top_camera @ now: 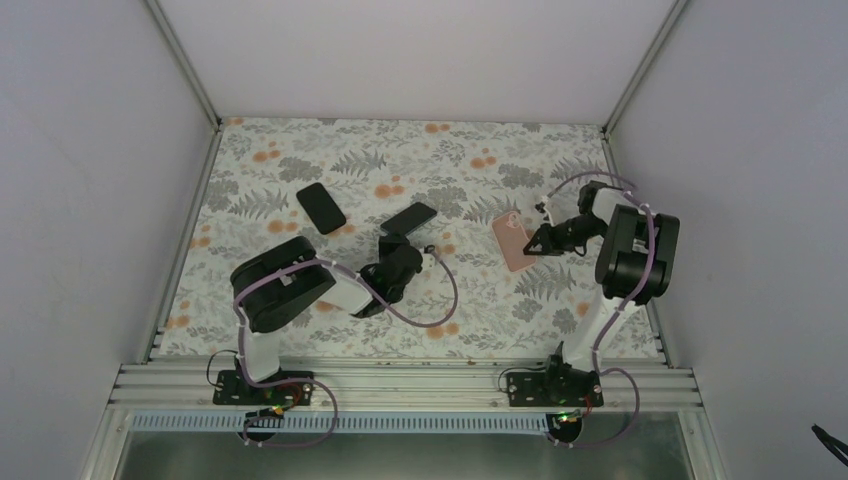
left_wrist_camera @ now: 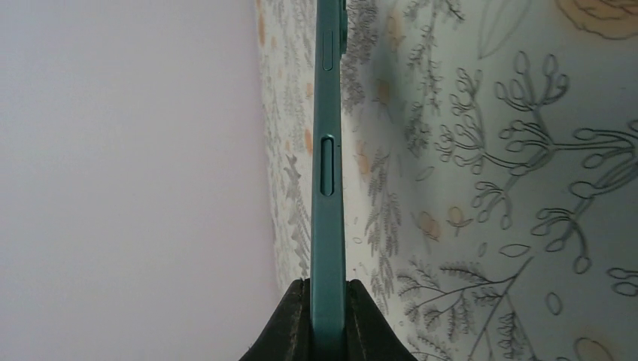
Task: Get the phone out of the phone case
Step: Place the phone at the center of the board.
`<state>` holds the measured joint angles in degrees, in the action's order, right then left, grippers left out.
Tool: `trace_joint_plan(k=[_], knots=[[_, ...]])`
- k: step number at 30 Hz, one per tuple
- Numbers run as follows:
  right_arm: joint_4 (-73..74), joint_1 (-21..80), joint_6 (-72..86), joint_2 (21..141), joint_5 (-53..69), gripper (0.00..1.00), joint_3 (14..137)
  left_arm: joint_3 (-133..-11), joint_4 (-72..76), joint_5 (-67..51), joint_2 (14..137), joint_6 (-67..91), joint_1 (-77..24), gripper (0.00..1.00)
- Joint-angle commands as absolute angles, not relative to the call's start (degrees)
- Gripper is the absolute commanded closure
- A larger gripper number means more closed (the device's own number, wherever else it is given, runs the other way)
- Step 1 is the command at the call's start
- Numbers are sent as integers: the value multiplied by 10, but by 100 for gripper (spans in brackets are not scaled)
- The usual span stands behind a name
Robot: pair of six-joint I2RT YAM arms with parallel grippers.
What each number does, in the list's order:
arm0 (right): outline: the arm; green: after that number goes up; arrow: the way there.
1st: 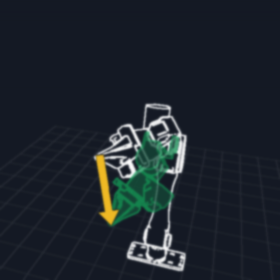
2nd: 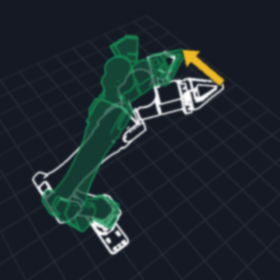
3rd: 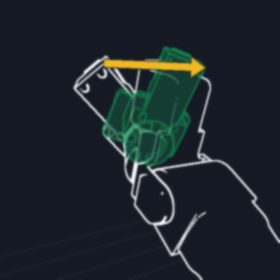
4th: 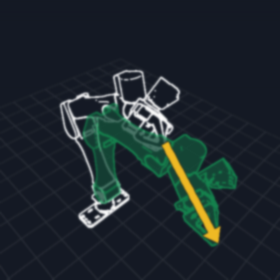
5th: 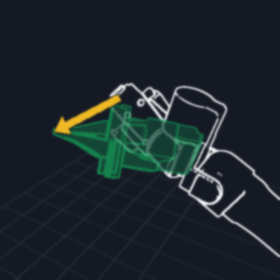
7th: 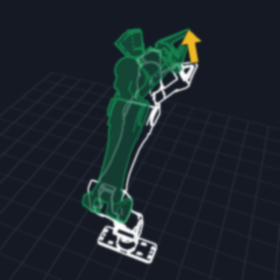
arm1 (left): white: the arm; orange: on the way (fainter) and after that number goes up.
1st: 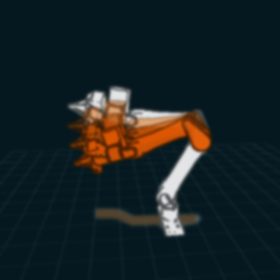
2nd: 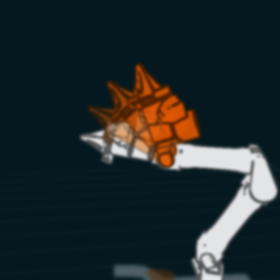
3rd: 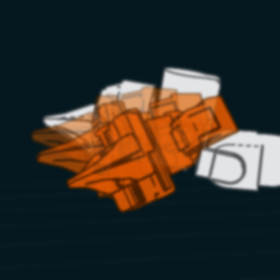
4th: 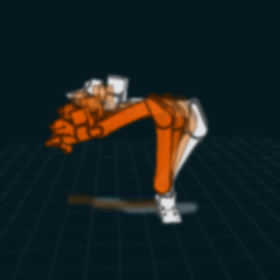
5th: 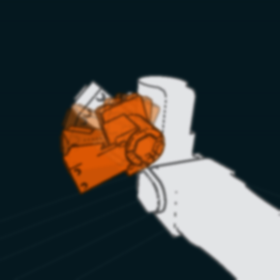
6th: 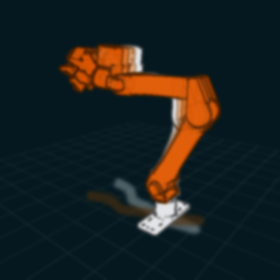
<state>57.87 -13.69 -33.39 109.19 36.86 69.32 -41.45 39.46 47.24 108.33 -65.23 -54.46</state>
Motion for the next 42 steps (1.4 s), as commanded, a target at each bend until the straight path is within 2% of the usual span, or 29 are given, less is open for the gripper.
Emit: trace_joint_plan(k=[1, 5, 9, 11, 17, 21, 24, 25, 28, 30, 37, 42], knots=[[559, -153, -338, 1108, 378, 95, 693, -419, 434, 496, 1097, -652, -548, 98], [549, -161, -330, 1115, 373, 91, 700, -420, 423, 498, 1110, -649, -556, 97], [538, -170, -323, 1115, 367, 90, 699, -412, 419, 497, 1120, -649, -567, 97], [536, -174, -322, 1114, 365, 86, 699, -411, 402, 497, 1126, -646, -573, 96], [526, -182, -309, 1110, 354, 77, 709, -408, 331, 481, 1138, -604, -592, 81], [515, -190, -296, 1104, 343, 75, 717, -415, 270, 459, 1141, -573, -598, 71], [512, -193, -294, 1097, 331, 73, 722, -414, 242, 447, 1144, -567, -602, 58], [512, -193, -294, 1093, 327, 72, 723, -412, 230, 439, 1142, -564, -604, 50], [517, -193, -296, 1080, 316, 71, 729, -407, 182, 404, 1124, -554, -613, 16], [523, -194, -299, 1070, 314, 70, 737, -412, 142, 376, 1114, -546, -618, 1], [560, -194, -313, 1038, 310, 68, 774, -431, 18, 295, 1076, -525, -641, 0], [573, -189, -313, 1009, 298, 65, 806, -487, -88, 215, 1015, -489, -649, 0]])
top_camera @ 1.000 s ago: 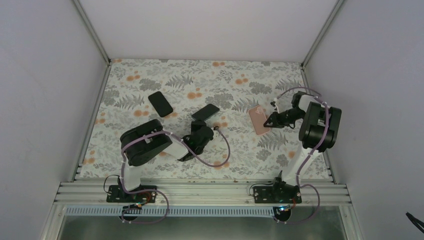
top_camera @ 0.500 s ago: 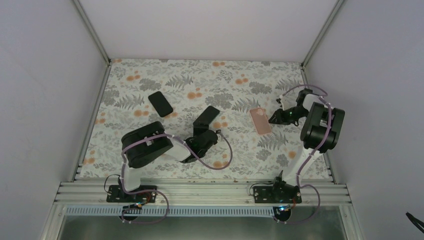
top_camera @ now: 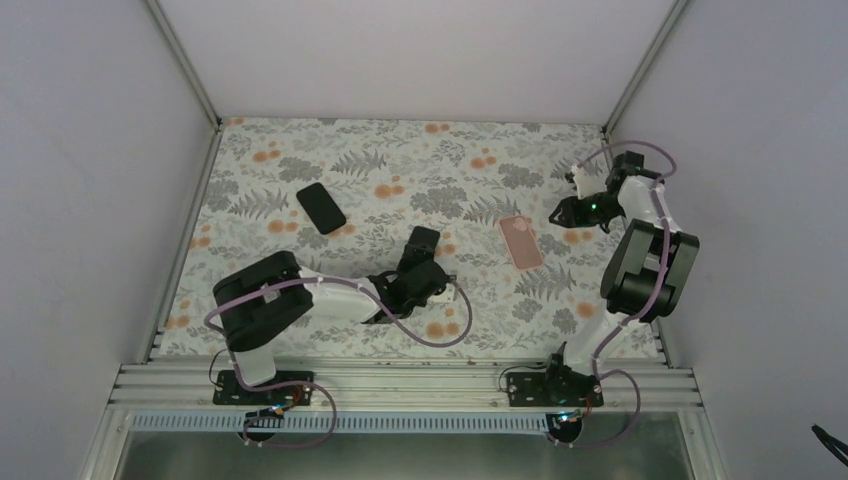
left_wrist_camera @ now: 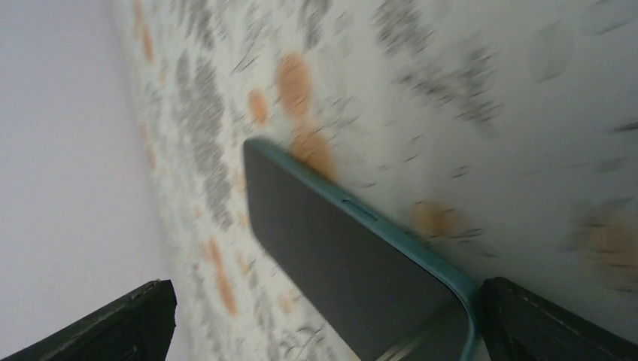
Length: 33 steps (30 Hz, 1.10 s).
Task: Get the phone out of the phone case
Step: Place the phone at the center of the board, then move the phone to the center of the board.
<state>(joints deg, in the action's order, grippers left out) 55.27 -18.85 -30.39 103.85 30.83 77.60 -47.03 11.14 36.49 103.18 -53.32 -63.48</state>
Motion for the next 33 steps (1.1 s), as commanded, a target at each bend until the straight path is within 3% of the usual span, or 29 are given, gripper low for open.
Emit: trace_joint_plan(k=[1, 8, 13, 22, 25, 26, 27, 30, 33], knots=[[575, -186, -312, 1007, 292, 65, 812, -501, -114, 196, 1004, -485, -650, 0], [579, -153, -306, 1002, 277, 60, 846, -606, -301, 93, 983, -463, -650, 0], [539, -82, -299, 979, 237, 59, 833, -636, -316, 99, 924, -457, -619, 0], [495, 58, -266, 1000, 230, 59, 858, -705, -267, 81, 850, -445, -320, 2], [478, 105, -253, 1023, 235, 59, 876, -704, -237, 90, 864, -438, -229, 10], [474, 122, -249, 1032, 234, 60, 881, -702, -229, 92, 878, -434, -202, 16], [472, 138, -245, 1044, 229, 61, 887, -700, -217, 93, 889, -426, -175, 31], [459, 184, -233, 1074, 213, 68, 903, -688, -186, 90, 922, -414, -118, 43], [449, 221, -223, 1098, 206, 79, 922, -684, -157, 110, 970, -400, -90, 76]])
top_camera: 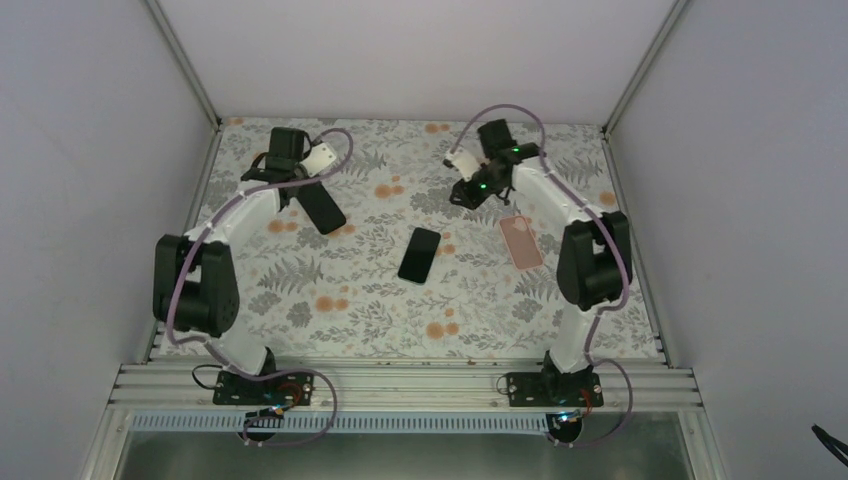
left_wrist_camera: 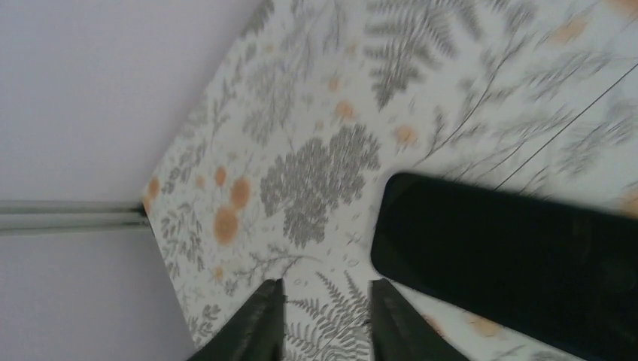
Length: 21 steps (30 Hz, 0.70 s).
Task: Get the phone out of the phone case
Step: Move the phone to the center of the board.
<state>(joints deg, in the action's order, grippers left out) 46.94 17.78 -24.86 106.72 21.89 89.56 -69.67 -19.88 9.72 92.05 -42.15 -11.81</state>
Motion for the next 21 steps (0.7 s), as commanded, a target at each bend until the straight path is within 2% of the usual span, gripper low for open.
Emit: trace_joint_plan(k=[1, 3, 4, 10, 17, 21], knots=[[449, 230, -222, 1106, 206, 85, 931, -688, -154, 110, 987, -394, -79, 85], [450, 250, -217, 1124, 203, 94, 945, -700, -149, 109, 1022, -378, -65, 97], [453, 258, -216, 1131, 201, 96, 953, -710, -147, 107, 1038, -371, -58, 98], [462, 294, -211, 1150, 193, 96, 968, -763, -156, 89, 1120, -351, -28, 98], [464, 298, -202, 1152, 198, 96, 965, -847, -239, 10, 1193, -352, -17, 98], [460, 299, -199, 1145, 197, 96, 957, -879, -259, 10, 1218, -349, -18, 98]])
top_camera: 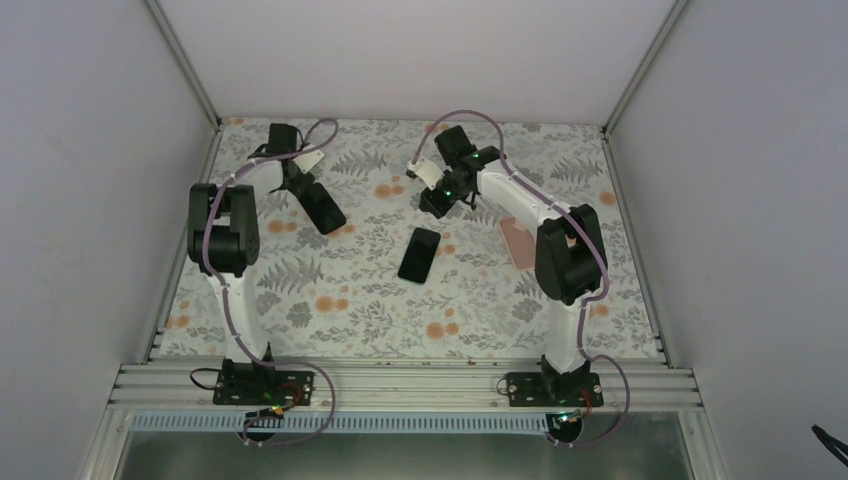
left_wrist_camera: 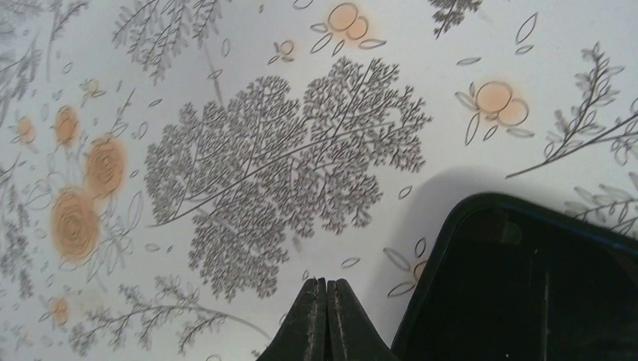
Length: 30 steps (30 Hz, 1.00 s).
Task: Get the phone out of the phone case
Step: Move the phone to the center of the board.
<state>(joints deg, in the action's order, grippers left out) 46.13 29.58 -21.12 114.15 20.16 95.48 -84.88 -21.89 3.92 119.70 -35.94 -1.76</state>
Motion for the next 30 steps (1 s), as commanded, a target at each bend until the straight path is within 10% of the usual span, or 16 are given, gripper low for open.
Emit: trace_joint_plan(k=[1, 30], knots=[[460, 298, -198, 1143, 197, 96, 956, -885, -262, 10, 1222, -349, -18, 98], [497, 298, -212, 1109, 191, 96, 947, -814, -430, -59, 1198, -411, -34, 98]])
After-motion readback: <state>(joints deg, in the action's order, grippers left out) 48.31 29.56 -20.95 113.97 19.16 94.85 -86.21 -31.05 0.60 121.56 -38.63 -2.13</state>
